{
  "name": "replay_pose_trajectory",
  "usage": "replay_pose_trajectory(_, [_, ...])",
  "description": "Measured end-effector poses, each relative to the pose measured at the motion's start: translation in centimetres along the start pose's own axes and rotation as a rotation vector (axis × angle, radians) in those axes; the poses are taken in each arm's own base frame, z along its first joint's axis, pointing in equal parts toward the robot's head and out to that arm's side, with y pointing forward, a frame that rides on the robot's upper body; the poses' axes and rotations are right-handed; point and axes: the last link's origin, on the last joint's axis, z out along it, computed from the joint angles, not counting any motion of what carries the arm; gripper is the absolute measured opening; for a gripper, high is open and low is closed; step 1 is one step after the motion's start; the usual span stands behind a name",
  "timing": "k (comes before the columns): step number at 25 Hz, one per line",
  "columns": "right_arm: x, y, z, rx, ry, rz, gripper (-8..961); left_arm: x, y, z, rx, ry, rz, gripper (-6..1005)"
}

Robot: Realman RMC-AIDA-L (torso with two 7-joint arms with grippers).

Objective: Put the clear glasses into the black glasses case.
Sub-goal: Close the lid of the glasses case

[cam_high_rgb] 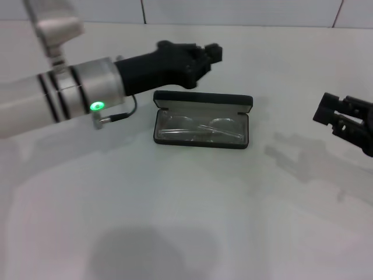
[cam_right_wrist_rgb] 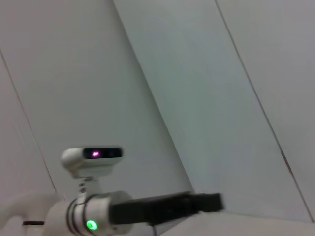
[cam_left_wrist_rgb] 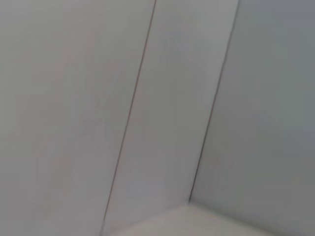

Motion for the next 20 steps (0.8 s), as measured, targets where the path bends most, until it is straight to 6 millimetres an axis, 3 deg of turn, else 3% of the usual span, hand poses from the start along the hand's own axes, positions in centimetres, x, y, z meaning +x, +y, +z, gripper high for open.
replay_pose_trajectory(7, [0.7, 0.1, 0.2, -0.002, 0.014, 0.025, 408, -1.5, -1.7, 2.0, 0.154, -0.133, -0.099, 83])
replay_pose_trajectory(20, [0.5, -0.6, 1.1, 0.013, 0.04, 0.012, 413, -4.6, -1.6, 0.9, 0.201, -0.191, -0.18, 87])
